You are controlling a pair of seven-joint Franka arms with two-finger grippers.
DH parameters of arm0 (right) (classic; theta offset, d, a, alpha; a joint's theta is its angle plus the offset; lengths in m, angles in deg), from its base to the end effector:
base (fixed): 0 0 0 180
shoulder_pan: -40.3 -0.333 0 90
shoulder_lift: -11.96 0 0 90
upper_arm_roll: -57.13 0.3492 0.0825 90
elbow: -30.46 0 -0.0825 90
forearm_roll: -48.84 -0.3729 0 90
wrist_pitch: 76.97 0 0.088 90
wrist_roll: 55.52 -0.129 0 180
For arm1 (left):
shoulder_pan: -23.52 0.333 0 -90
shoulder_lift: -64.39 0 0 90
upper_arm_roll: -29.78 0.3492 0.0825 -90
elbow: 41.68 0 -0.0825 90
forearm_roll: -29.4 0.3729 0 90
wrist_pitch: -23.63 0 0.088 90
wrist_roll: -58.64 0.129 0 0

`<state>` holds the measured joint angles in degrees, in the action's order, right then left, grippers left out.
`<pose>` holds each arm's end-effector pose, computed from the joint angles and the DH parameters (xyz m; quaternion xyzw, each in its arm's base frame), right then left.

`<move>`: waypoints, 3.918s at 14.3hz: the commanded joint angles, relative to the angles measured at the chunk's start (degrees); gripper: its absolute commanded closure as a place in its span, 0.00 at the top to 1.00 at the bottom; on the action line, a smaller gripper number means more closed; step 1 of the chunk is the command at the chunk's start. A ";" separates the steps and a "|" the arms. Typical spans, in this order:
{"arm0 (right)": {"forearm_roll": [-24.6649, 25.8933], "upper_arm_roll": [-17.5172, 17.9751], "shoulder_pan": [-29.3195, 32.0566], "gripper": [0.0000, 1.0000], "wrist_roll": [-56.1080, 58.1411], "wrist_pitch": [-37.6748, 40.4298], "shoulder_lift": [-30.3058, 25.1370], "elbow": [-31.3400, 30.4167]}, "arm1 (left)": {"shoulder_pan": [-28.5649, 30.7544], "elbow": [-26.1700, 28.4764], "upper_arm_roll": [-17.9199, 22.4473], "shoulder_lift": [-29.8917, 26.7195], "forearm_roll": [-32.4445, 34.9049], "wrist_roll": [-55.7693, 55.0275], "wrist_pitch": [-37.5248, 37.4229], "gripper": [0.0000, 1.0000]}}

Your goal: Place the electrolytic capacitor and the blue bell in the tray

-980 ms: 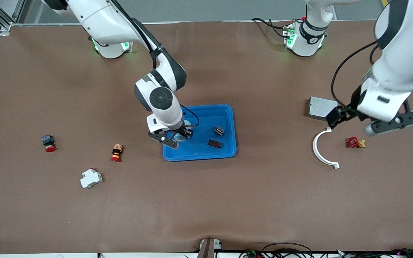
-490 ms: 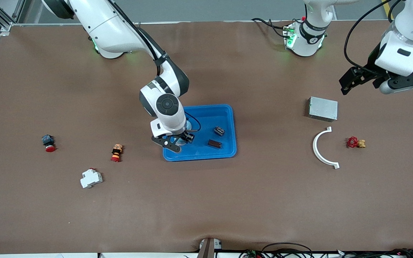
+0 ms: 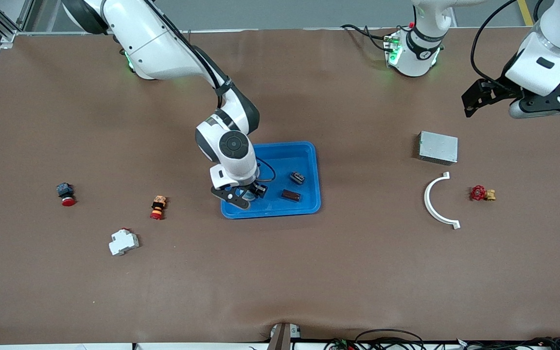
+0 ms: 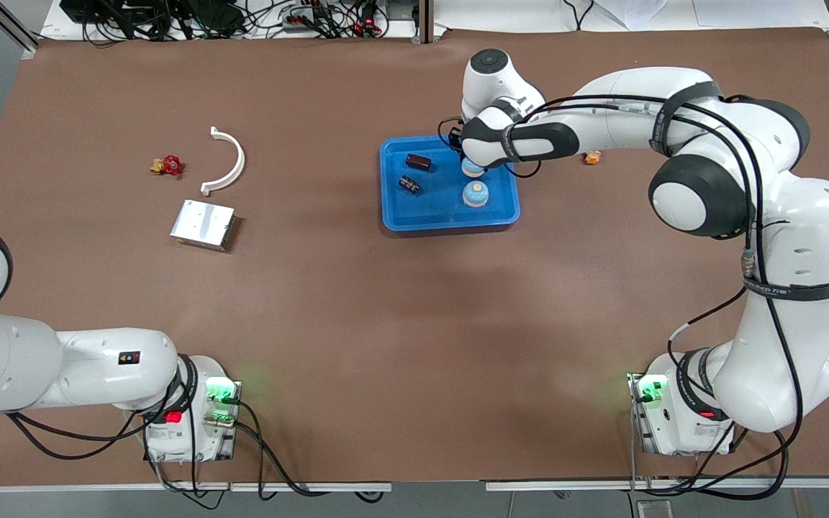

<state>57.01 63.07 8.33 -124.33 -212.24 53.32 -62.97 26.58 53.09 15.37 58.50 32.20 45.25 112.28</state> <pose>0.5646 0.4223 0.2103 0.9730 -0.2303 0.0173 0.0041 0.4958 -0.1005 0.6478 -0.9991 -0.0190 -0.0044 0.0371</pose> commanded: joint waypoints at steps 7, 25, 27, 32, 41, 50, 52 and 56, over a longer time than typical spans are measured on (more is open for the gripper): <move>1.41 -0.49 -0.99 0.00 -4.14 -1.93 2.32 1.50 | 2.20 -4.07 1.59 0.00 -1.05 4.59 -4.97 1.00; 0.88 -0.14 4.36 1.00 9.18 21.60 -9.53 7.65 | -5.35 -3.19 9.76 -0.18 -3.58 7.33 -3.21 1.00; 0.88 -0.23 6.91 1.00 16.30 26.00 -12.87 7.39 | -5.35 -3.02 9.67 -0.18 -4.21 7.33 -3.21 1.00; 0.88 -0.23 14.81 1.00 28.97 31.47 -19.55 7.21 | -5.18 -2.14 9.58 -0.09 -4.21 7.42 -3.57 1.00; -1.39 -0.23 36.35 1.00 66.06 37.27 -28.17 7.47 | -4.82 -2.05 9.58 -0.18 -3.33 8.04 -4.36 1.00; -5.71 -0.23 39.00 1.00 67.48 45.09 -37.22 7.30 | -4.82 -1.96 9.50 0.00 -3.33 8.03 -4.18 1.00; -5.71 -0.23 38.91 1.00 67.75 46.67 -39.24 7.12 | -4.74 -1.96 9.50 -0.09 -3.33 8.03 -4.27 1.00; -8.87 -0.22 39.00 1.00 67.84 48.26 -41.71 6.25 | -4.74 -1.96 9.58 0.00 -3.33 7.95 -4.27 1.00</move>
<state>50.37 62.48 46.56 -57.36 -163.96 13.96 -54.35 21.47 51.27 25.05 58.79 29.10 52.76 108.51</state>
